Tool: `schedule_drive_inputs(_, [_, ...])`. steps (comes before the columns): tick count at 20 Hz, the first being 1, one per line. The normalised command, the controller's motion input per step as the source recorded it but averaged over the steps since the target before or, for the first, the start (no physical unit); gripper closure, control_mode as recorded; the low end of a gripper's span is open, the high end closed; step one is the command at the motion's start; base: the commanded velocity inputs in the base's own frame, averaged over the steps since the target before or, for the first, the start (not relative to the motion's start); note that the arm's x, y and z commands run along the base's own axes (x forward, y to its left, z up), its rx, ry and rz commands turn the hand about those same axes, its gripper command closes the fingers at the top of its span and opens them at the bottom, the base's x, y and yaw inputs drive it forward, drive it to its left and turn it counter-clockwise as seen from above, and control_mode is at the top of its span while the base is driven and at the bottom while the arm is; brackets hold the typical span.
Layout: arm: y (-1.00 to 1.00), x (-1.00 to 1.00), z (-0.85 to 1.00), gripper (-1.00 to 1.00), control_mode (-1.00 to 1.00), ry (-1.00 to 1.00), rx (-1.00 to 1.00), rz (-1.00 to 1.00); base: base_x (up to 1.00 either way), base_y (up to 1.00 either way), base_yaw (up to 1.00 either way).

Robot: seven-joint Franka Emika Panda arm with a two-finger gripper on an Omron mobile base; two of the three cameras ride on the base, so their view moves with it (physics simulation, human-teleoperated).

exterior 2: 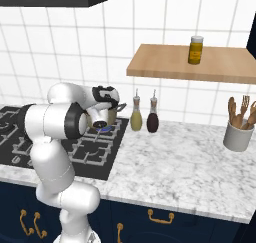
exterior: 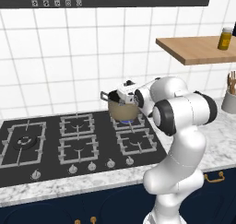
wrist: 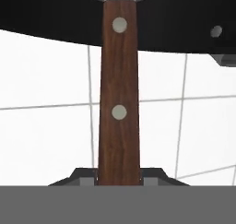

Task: Put the mushroom and mushroom in the pot. Retrieve the spatula and lightly stir the vegetables in the pot.

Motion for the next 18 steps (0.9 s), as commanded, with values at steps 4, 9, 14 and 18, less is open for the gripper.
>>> schedule_drive_inputs(4, [-0.01, -0.14, 0.59, 1.0, -1.0, 0.0, 0.0, -0.06, 0.0, 0.0, 0.0])
schedule_drive_inputs(9, [0.0, -0.01, 0.26, 1.0, -1.0, 0.03, 0.0, -0.07, 0.0, 0.0, 0.0])
schedule_drive_inputs(14, [0.0, -0.23, -0.59, 1.0, -1.0, 0.17, 0.0, -0.06, 0.0, 0.0, 0.0])
schedule_drive_inputs(18, [0.0, -0.27, -0.8, 1.0, -1.0, 0.07, 0.0, 0.0, 0.0, 0.0, 0.0])
